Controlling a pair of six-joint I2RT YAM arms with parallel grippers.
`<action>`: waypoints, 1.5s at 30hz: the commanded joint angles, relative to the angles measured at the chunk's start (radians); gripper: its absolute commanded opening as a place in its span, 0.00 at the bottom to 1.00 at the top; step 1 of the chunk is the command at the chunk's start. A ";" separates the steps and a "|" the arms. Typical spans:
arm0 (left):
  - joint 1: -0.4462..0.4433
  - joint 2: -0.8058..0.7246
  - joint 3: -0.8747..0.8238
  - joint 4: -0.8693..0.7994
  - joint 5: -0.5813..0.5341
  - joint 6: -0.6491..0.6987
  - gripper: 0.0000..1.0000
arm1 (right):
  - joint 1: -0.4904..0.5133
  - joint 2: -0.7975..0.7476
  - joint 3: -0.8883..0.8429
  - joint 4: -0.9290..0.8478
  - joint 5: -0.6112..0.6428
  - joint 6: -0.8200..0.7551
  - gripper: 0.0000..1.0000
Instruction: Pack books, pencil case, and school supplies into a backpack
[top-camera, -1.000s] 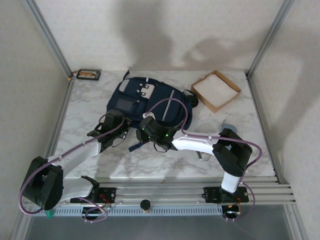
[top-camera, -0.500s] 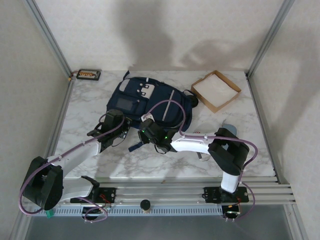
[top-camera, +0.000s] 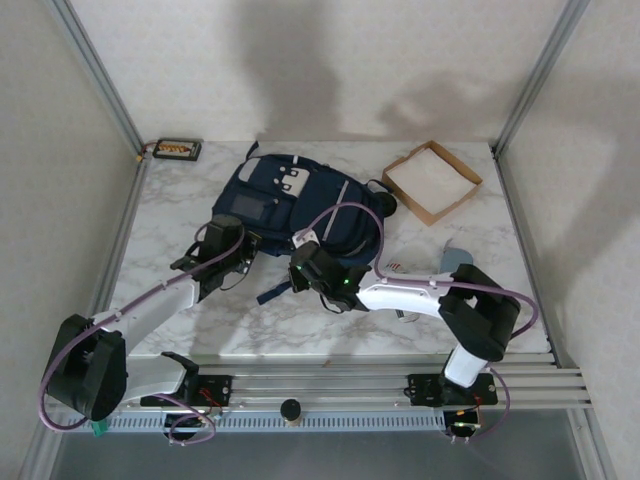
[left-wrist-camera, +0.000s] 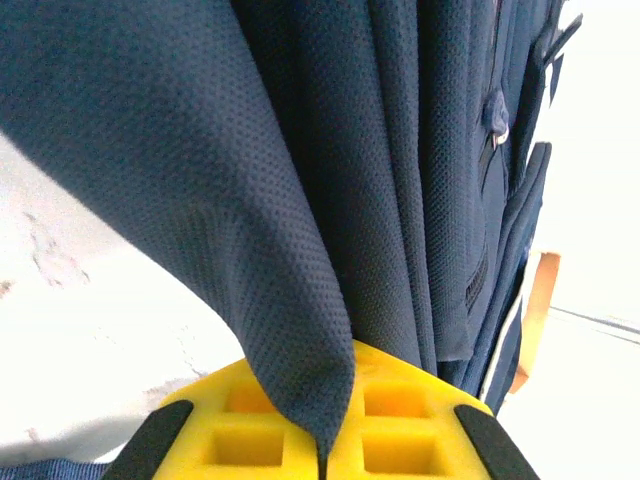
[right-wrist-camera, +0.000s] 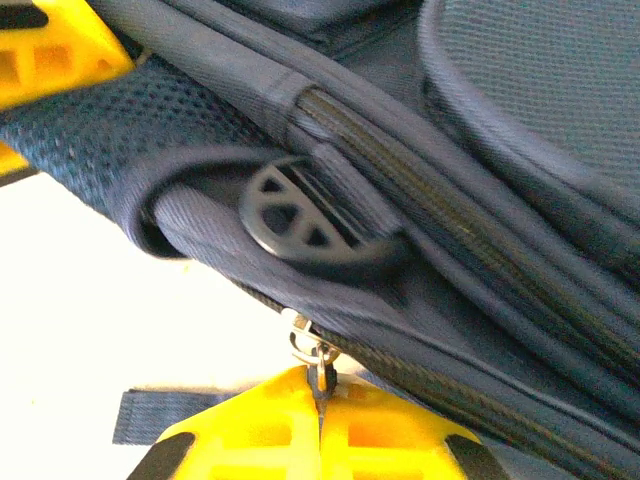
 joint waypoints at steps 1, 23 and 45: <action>0.059 -0.024 0.054 -0.021 -0.028 0.050 0.00 | -0.013 -0.067 -0.043 -0.086 0.014 -0.003 0.00; 0.269 0.099 0.150 0.034 0.210 0.256 0.00 | -0.026 -0.159 -0.085 -0.128 -0.282 -0.052 0.00; 0.246 -0.010 0.070 0.030 0.181 0.188 0.00 | -0.003 -0.008 0.150 -0.404 -0.068 0.380 0.55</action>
